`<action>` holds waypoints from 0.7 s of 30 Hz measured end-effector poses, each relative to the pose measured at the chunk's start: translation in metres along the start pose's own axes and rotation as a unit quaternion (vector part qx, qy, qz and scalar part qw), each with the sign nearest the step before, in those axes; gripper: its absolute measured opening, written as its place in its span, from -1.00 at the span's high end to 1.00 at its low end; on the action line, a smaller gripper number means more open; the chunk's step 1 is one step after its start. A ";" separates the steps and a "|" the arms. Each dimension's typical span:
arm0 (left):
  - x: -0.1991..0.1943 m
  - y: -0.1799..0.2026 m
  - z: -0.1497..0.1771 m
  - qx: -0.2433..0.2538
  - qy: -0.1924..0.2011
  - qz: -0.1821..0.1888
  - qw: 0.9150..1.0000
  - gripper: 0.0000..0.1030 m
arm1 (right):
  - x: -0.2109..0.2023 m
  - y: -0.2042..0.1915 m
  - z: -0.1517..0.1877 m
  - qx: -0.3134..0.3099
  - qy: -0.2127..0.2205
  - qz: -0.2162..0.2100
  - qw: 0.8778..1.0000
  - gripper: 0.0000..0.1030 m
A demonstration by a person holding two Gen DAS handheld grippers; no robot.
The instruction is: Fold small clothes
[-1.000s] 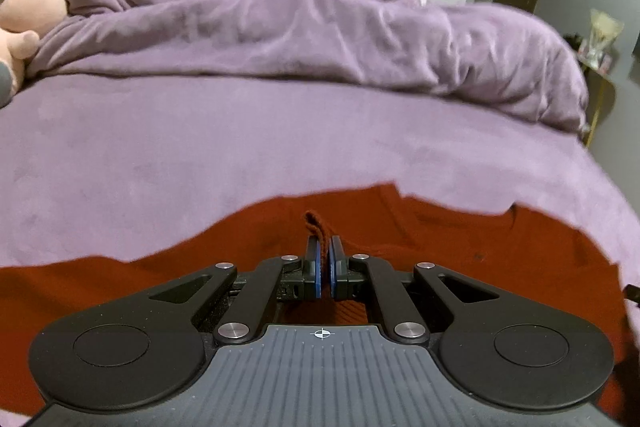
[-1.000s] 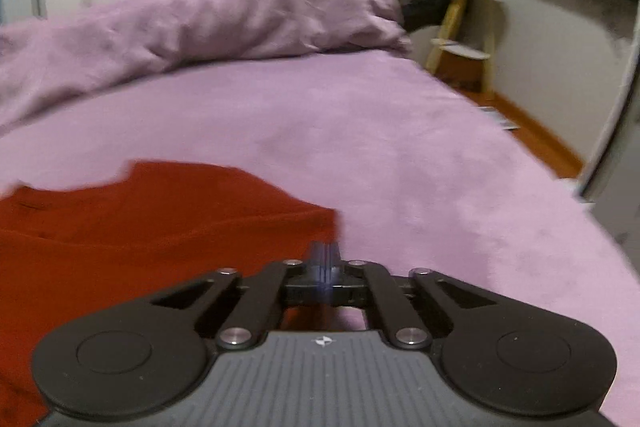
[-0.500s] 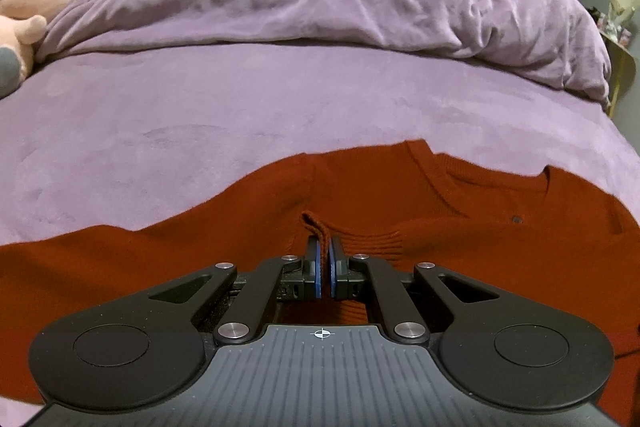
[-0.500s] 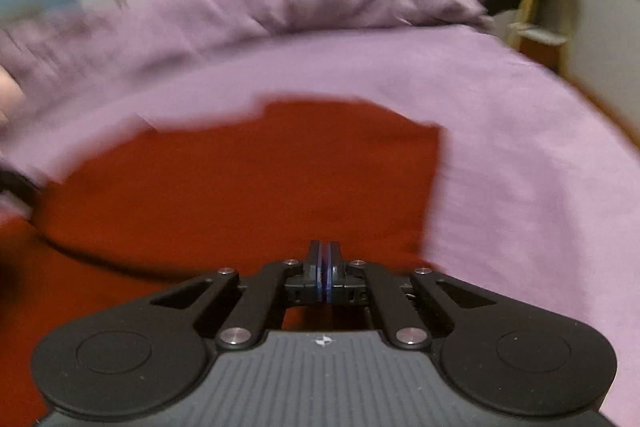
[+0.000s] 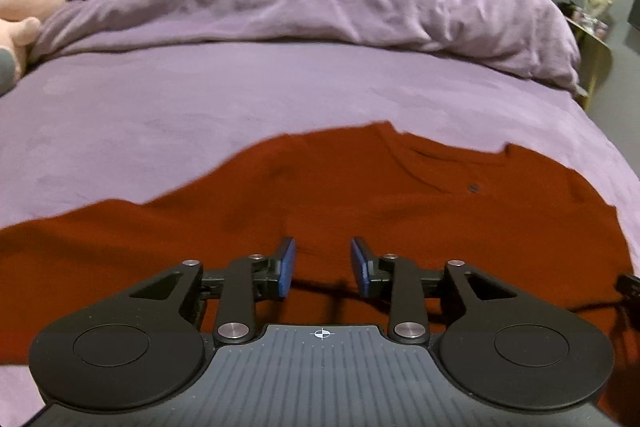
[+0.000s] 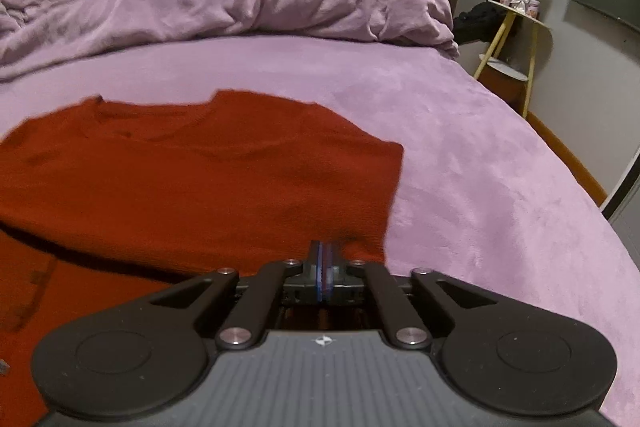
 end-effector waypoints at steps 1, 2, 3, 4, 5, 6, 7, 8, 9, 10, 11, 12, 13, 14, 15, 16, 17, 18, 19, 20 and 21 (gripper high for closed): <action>0.002 0.004 0.002 0.001 -0.005 0.000 1.000 0.26 | 0.000 -0.004 0.001 0.000 0.002 0.000 1.000 0.92; 0.005 0.008 0.004 0.000 -0.012 -0.001 1.000 0.26 | 0.001 -0.007 0.002 0.001 0.000 -0.002 1.000 0.92; 0.009 0.011 0.006 -0.001 -0.023 -0.002 1.000 0.26 | 0.004 -0.010 0.004 -0.002 -0.007 -0.004 1.000 0.92; 0.014 0.013 0.009 -0.002 -0.034 -0.002 0.999 0.26 | 0.004 -0.013 0.009 -0.010 -0.011 0.001 1.000 0.92; 0.018 0.015 0.011 -0.004 -0.044 -0.006 0.999 0.25 | 0.006 -0.015 0.011 -0.024 -0.010 0.008 1.000 0.92; 0.022 0.016 0.014 -0.005 -0.050 -0.009 0.999 0.24 | 0.008 -0.017 0.013 -0.037 -0.010 0.014 0.999 0.92; 0.024 0.016 0.015 -0.006 -0.051 -0.012 0.999 0.24 | 0.009 -0.017 0.015 -0.048 -0.011 0.017 0.999 0.92; 0.025 0.016 0.016 -0.011 -0.048 -0.013 0.999 0.23 | 0.011 -0.016 0.016 -0.059 -0.011 0.021 0.998 0.92; 0.025 0.016 0.016 -0.016 -0.047 -0.013 0.999 0.22 | 0.012 -0.015 0.017 -0.070 -0.012 0.024 0.997 0.92; 0.026 0.016 0.017 -0.018 -0.048 -0.014 0.999 0.21 | 0.014 -0.015 0.018 -0.083 -0.012 0.028 0.996 0.92; 0.027 0.016 0.017 -0.019 -0.048 -0.016 0.999 0.20 | 0.015 -0.015 0.018 -0.094 -0.013 0.030 0.995 0.92; 0.027 0.016 0.017 -0.017 -0.048 -0.017 0.999 0.20 | 0.016 -0.016 0.019 -0.105 -0.013 0.033 0.994 0.92; 0.028 0.017 0.017 -0.013 -0.048 -0.019 0.999 0.18 | 0.017 -0.016 0.019 -0.112 -0.014 0.036 0.993 0.92; 0.029 0.019 0.017 -0.006 -0.047 -0.021 0.999 0.16 | 0.018 -0.017 0.019 -0.120 -0.014 0.039 0.992 0.92; 0.030 0.020 0.016 0.003 -0.045 -0.023 0.999 0.15 | 0.018 -0.018 0.020 -0.124 -0.013 0.042 0.991 0.92; 0.032 0.021 0.015 0.008 -0.044 -0.026 0.999 0.10 | 0.020 -0.018 0.020 -0.127 -0.013 0.044 0.991 0.93; 0.033 0.021 0.014 0.010 -0.045 -0.030 0.999 0.08 | 0.022 -0.018 0.020 -0.131 -0.014 0.047 0.990 0.93; 0.033 0.021 0.013 0.011 -0.047 -0.032 0.998 0.07 | 0.023 -0.018 0.019 -0.136 -0.017 0.051 0.989 0.93; 0.034 0.021 0.013 0.014 -0.048 -0.035 0.998 0.03 | 0.025 -0.019 0.018 -0.141 -0.019 0.054 0.988 0.93; 0.034 0.021 0.012 0.019 -0.048 -0.038 0.998 0.00 | 0.026 -0.019 0.018 -0.144 -0.021 0.056 0.988 0.93; 0.034 0.021 0.011 0.022 -0.050 -0.041 0.998 -0.01 | 0.027 -0.019 0.017 -0.147 -0.023 0.059 0.987 0.93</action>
Point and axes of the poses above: each gripper's, at about its wrist camera, not at the fingertips, and x roughly the way its jaws point, y to its right, z to its underside, the point moved 5 cm from there along x, roughly the way its jaws point, and after that the axes turned 15 degrees about -z, right-handed, at the moved point
